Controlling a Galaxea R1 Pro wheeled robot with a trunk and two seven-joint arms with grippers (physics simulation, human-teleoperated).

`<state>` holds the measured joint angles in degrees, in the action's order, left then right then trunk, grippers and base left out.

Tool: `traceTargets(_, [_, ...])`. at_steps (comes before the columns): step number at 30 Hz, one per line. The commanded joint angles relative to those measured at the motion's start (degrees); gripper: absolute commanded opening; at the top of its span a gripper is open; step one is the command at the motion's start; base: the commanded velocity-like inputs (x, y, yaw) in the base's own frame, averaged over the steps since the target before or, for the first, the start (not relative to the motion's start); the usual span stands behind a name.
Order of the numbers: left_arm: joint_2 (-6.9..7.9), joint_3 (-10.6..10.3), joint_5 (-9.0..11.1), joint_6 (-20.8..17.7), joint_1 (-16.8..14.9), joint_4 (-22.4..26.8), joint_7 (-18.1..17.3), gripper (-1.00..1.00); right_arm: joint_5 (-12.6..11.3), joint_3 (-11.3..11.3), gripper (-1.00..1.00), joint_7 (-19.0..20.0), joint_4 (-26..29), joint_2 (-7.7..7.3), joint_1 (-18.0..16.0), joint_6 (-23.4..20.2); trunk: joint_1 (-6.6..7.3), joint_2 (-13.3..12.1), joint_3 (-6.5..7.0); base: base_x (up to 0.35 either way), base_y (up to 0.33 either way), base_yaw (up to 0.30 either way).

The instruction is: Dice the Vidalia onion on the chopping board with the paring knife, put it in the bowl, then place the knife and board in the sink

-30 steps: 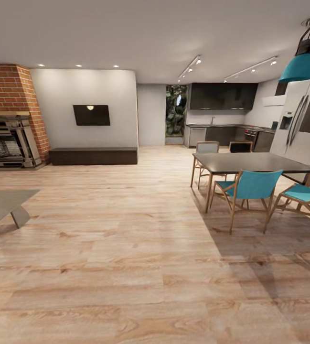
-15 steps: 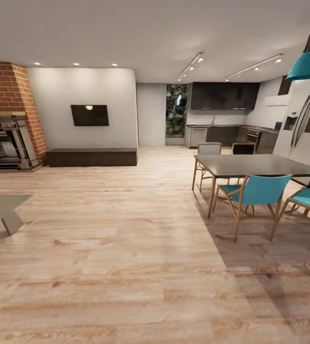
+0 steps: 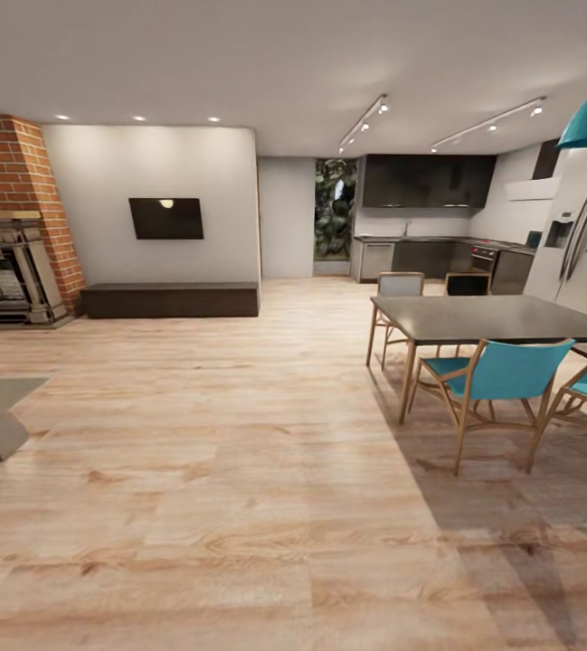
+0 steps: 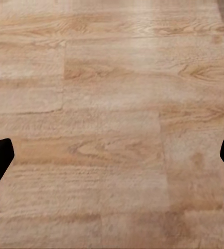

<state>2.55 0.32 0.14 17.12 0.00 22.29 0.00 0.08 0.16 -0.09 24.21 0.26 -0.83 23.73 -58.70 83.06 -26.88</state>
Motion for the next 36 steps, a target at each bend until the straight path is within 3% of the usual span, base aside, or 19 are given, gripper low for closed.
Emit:
traceTargets(1, [0.00, 0.03, 0.01, 0.11, 0.00, 0.03, 0.00, 1.00, 0.00, 0.01, 1.00, 0.00, -0.04, 0.00, -0.02, 0.18, -0.03, 0.02, -0.05, 0.323, 0.000, 0.000])
traceTargets(36, [0.00, 0.03, 0.00, 0.11, 0.00, 0.03, 0.00, 1.00, 0.00, 0.09, 1.00, 0.00, -0.04, 0.00, -0.03, 0.31, -0.03, 0.02, -0.05, 0.323, 0.000, 0.000])
